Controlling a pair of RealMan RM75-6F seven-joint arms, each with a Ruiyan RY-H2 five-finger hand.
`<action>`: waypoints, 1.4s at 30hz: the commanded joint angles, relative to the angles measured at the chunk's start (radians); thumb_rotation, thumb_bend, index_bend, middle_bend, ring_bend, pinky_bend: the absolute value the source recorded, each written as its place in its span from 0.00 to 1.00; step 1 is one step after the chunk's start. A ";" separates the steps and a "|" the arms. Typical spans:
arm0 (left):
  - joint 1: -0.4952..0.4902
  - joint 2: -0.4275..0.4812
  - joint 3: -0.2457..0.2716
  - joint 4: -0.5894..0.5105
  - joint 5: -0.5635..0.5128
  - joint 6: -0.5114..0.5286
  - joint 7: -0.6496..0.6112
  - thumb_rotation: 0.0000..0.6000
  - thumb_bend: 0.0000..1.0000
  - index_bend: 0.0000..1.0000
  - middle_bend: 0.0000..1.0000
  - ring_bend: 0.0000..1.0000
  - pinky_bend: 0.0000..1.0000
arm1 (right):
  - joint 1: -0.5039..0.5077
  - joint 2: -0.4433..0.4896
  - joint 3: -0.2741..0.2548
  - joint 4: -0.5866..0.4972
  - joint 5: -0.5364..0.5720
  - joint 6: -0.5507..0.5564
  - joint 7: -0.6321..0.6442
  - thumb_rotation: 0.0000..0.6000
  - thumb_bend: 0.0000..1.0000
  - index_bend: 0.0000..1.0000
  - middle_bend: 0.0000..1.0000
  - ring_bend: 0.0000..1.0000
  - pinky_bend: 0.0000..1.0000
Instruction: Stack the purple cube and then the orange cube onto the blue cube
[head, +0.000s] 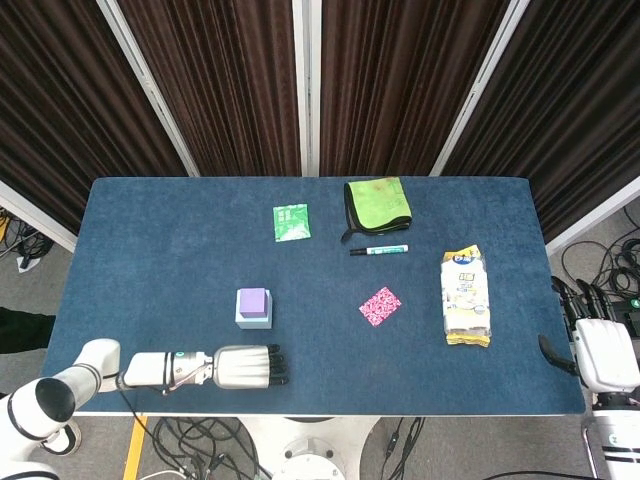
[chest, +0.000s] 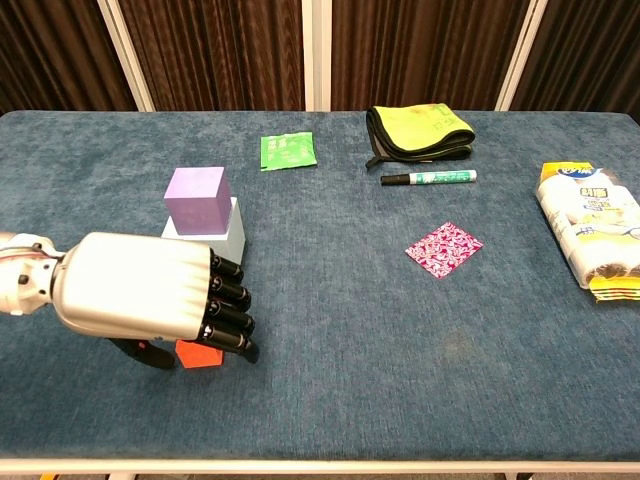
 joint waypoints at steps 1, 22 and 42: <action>-0.001 -0.001 0.003 0.002 0.000 0.001 -0.001 1.00 0.16 0.37 0.53 0.43 0.47 | 0.000 0.000 -0.001 0.000 -0.001 0.000 0.000 1.00 0.26 0.02 0.17 0.00 0.00; 0.021 -0.008 0.015 0.016 -0.021 0.029 0.001 1.00 0.27 0.40 0.62 0.43 0.48 | 0.000 -0.003 -0.001 0.003 0.003 -0.001 -0.001 1.00 0.26 0.02 0.17 0.00 0.00; 0.105 0.279 -0.002 -0.256 -0.133 0.047 0.098 1.00 0.28 0.41 0.63 0.44 0.50 | 0.001 0.007 -0.005 -0.002 -0.007 -0.005 0.010 1.00 0.26 0.02 0.17 0.00 0.00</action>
